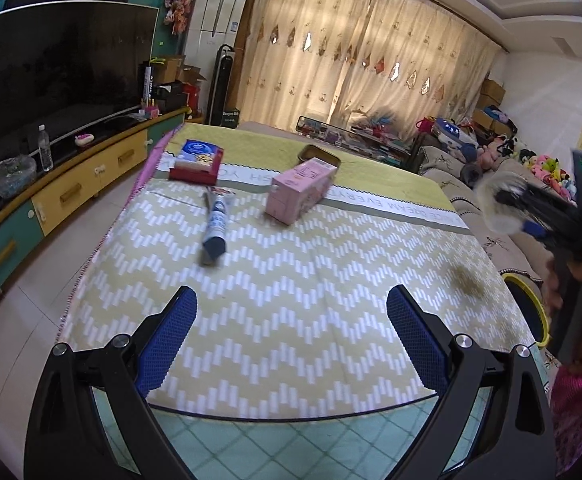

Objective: Collect trash
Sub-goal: 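Carry the white yogurt cup to the yellow bin and release it, then grasp the white-blue tube with the left gripper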

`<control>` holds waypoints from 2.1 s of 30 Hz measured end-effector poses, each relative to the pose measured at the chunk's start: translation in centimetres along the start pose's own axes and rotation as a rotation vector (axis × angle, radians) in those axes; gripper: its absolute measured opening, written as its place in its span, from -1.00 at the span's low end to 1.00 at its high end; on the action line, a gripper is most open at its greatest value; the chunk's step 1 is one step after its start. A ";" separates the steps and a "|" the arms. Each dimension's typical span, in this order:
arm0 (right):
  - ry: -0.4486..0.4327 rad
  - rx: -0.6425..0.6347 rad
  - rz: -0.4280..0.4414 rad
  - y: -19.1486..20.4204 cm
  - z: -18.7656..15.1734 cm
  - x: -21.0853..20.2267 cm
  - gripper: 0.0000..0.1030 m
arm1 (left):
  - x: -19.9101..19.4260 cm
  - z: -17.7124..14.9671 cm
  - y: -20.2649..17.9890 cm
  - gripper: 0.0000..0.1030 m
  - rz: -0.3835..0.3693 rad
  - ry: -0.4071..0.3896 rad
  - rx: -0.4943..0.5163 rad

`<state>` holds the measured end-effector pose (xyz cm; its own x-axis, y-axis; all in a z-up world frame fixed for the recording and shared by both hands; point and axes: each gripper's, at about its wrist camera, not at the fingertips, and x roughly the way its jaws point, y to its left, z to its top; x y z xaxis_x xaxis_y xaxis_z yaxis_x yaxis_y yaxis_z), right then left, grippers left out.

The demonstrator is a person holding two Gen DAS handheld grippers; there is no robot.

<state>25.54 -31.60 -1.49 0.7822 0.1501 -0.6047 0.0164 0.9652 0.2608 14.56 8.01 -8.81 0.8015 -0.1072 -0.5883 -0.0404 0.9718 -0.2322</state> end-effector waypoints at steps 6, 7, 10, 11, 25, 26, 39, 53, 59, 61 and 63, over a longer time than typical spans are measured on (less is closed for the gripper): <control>-0.035 0.064 -0.157 -8.3 -1.7 -3.1 0.44 | 0.3 -0.1 -2.9 0.83 -0.037 0.015 0.029; -0.033 0.084 -0.184 -10.2 -2.1 -3.5 0.44 | 0.4 -0.1 -3.4 0.83 -0.039 0.016 0.034; -0.010 0.144 -0.255 -15.0 -2.8 -3.7 0.44 | 0.8 0.0 -4.9 0.83 -0.045 0.023 0.051; -0.006 0.160 -0.273 -16.3 -3.0 -3.7 0.44 | 0.9 0.1 -5.2 0.83 -0.049 0.025 0.054; 0.088 0.301 -0.429 -27.3 -3.9 0.3 0.64 | 2.9 0.6 -7.3 0.83 -0.030 0.061 0.070; 0.082 0.304 -0.429 -27.3 -3.9 0.2 0.68 | 3.0 0.6 -7.3 0.83 -0.028 0.063 0.068; 0.062 0.269 -0.394 -24.6 -3.7 -1.0 0.68 | 4.3 1.3 -4.6 0.83 0.044 0.064 0.058; 0.072 0.238 -0.319 -21.6 -4.0 -0.4 0.69 | 11.8 7.1 3.6 0.61 0.248 0.185 0.046; 0.088 0.229 -0.309 -21.1 -4.2 0.2 0.69 | 15.8 7.6 5.5 0.21 0.236 0.288 0.018; 0.088 0.230 -0.310 -21.1 -4.2 0.2 0.69 | 16.4 7.8 5.6 0.13 0.248 0.296 0.028; 0.086 0.236 -0.310 -21.2 -4.2 0.2 0.69 | 17.1 7.8 5.7 0.02 0.245 0.312 0.028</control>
<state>22.72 -51.14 -10.26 0.6628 -0.1138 -0.7401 0.3939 0.8936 0.2154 32.67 13.32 -14.13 0.5498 0.0740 -0.8320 -0.1884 0.9814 -0.0372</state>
